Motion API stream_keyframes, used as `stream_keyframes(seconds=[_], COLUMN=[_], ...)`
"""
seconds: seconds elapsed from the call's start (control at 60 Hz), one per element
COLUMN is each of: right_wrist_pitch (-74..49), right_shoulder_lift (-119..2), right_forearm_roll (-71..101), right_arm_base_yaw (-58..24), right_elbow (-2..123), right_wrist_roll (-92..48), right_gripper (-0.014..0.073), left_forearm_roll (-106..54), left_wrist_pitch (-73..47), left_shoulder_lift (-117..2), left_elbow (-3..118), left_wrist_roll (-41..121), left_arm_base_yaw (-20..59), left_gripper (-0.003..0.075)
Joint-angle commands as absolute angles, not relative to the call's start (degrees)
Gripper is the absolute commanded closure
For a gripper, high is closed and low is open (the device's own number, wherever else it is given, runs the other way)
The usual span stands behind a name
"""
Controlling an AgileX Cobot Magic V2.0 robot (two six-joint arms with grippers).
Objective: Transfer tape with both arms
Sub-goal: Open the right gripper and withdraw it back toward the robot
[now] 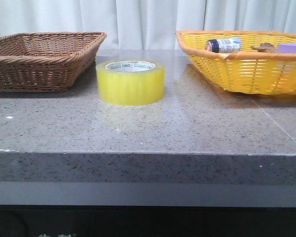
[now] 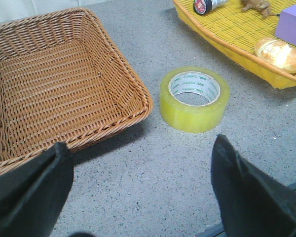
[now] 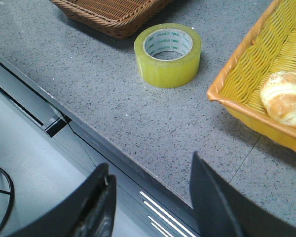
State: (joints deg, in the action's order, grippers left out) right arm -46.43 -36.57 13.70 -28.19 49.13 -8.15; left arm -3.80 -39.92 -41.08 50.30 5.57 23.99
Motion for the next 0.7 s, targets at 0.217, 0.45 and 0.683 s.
stream_keyframes(seconds=[0.217, 0.45, 0.683], right_wrist_pitch=[-42.92, -42.92, -42.92], right_shoulder_lift=[-36.56, -36.56, -36.56], right_forearm_roll=[14.09, 14.09, 14.09], right_arm_base_yaw=[-28.15, -28.15, -28.15], right_elbow=[50.58, 50.58, 50.58], right_wrist_roll=[-8.41, -8.41, -8.41], right_gripper=[0.0213, 0.0213, 0.0213], left_forearm_roll=[-4.43, -4.43, -4.55], left_wrist_pitch=[-31.11, -38.39, -47.26], left_shoulder_lift=[-42.03, -50.76, -62.01], left_elbow=[52.37, 60.33, 70.84], left_wrist_roll=[5.71, 12.80, 21.97], left_arm_base_yaw=[24.35, 24.35, 24.35], left_gripper=[0.0155, 0.0155, 0.0155])
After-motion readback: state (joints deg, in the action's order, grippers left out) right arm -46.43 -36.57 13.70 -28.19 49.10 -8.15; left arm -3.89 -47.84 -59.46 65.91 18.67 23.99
